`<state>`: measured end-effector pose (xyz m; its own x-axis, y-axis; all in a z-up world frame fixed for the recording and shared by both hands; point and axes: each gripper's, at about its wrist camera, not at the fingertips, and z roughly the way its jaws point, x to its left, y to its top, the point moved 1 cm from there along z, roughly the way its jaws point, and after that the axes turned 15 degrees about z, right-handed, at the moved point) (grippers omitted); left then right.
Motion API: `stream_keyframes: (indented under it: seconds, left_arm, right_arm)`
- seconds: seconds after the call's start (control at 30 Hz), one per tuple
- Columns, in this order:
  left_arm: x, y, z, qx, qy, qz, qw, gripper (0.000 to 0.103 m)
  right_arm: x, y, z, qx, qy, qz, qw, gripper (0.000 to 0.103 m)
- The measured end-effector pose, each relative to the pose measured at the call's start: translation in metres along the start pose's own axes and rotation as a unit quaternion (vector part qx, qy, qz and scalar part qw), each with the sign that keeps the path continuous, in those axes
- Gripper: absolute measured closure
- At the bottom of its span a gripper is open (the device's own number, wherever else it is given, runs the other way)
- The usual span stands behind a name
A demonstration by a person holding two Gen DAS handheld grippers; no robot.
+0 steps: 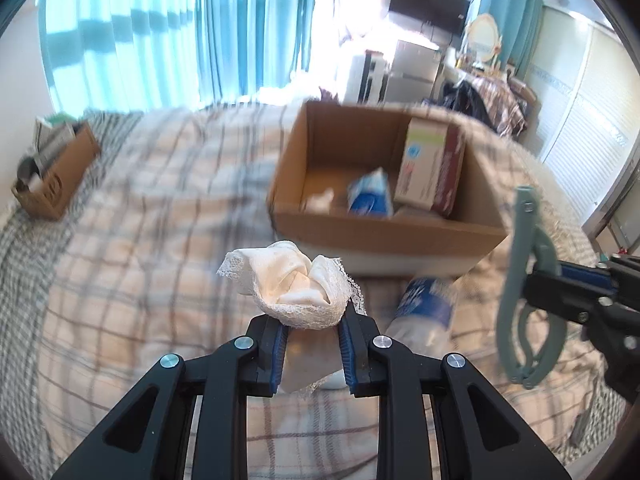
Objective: Organize objects
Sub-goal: 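Grasp the white cloth with the left tool while the right tool holds the clip, then drop the cloth and clip into the box, opening both tools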
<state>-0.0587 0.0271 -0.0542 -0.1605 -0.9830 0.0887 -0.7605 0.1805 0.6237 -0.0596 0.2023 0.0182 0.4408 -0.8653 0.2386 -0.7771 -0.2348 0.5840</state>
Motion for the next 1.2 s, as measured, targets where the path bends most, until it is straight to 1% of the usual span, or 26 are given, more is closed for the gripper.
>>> stream_keyframes:
  seconds: [0.07, 0.23, 0.33, 0.47, 0.57, 0.63, 0.77, 0.87, 1.03, 1.13, 1.2]
  left_arm:
    - [0.003, 0.014, -0.008, -0.007, 0.002, 0.005, 1.0, 0.08]
    - [0.003, 0.055, -0.034, -0.041, 0.012, 0.011, 0.999, 0.08]
    - [0.005, 0.083, -0.041, -0.062, 0.015, 0.008, 0.998, 0.08]
    - [0.007, 0.114, -0.036, -0.089, 0.022, 0.013, 0.9957, 0.08]
    - [0.009, 0.131, -0.021, -0.093, 0.021, 0.01, 0.9954, 0.08]
    - [0.01, 0.139, -0.004, -0.088, 0.019, 0.008, 0.9959, 0.08]
    - [0.011, 0.136, 0.038, -0.064, 0.012, 0.008, 0.9979, 0.08]
    - [0.009, 0.127, 0.07, -0.041, 0.017, 0.013, 0.9989, 0.08]
    - [0.01, 0.112, 0.103, -0.016, 0.011, 0.011, 0.9997, 0.08]
    - [0.008, 0.112, 0.108, -0.015, 0.005, 0.018, 0.9997, 0.078]
    - [0.004, 0.114, 0.106, -0.017, 0.003, 0.028, 0.9995, 0.076]
  right_arm:
    - [0.004, 0.011, -0.015, -0.021, 0.007, -0.006, 1.0, 0.09]
    - [0.006, 0.045, -0.045, -0.065, 0.024, -0.01, 0.998, 0.09]
    - [0.002, 0.071, -0.05, -0.076, 0.029, -0.004, 0.997, 0.09]
    - [-0.006, 0.101, -0.039, -0.08, 0.019, -0.01, 0.997, 0.09]
    - [-0.017, 0.116, -0.019, -0.065, 0.019, -0.006, 0.998, 0.09]
    - [-0.025, 0.121, 0.0, -0.05, 0.014, -0.004, 0.999, 0.09]
    - [-0.043, 0.119, 0.041, -0.013, 0.012, 0.008, 1.0, 0.09]
    - [-0.051, 0.117, 0.067, 0.004, 0.012, 0.016, 1.0, 0.09]
    - [-0.058, 0.117, 0.089, 0.01, 0.015, 0.02, 1.0, 0.09]
    - [-0.063, 0.117, 0.09, 0.004, 0.007, 0.026, 1.0, 0.09]
    - [-0.067, 0.12, 0.087, -0.002, 0.01, 0.034, 0.999, 0.09]
